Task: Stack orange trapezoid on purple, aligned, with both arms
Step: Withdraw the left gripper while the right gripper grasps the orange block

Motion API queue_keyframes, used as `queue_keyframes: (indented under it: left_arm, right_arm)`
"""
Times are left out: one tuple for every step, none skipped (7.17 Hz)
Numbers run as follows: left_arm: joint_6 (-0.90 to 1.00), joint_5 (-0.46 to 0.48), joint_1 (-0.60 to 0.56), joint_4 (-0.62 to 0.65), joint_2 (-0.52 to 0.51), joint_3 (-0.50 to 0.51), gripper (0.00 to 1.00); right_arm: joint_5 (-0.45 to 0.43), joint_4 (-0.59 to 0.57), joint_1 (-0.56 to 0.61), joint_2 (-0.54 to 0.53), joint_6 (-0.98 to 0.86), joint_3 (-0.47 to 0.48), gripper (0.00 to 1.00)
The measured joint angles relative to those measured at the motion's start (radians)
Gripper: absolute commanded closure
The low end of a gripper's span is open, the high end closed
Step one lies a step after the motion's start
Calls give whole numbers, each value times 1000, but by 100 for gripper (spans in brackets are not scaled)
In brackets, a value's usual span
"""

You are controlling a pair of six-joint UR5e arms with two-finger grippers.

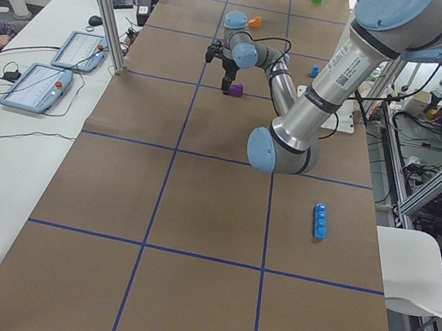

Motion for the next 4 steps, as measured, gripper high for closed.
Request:
queue_keyframes:
  left_arm:
    - [149, -51, -87, 20, 129, -94, 0]
    - [288, -98, -175, 29, 222, -137, 0]
    - [395, -122, -240, 33, 277, -152, 0]
    - [452, -132, -276, 35, 305, -157, 0]
  right_arm:
    - [-37, 120, -44, -45, 106, -1, 0]
    - [-67, 237, -84, -98, 199, -2, 0]
    - [-94, 319, -123, -140, 272, -2, 0]
    - [-136, 378, -171, -169, 342, -4, 0]
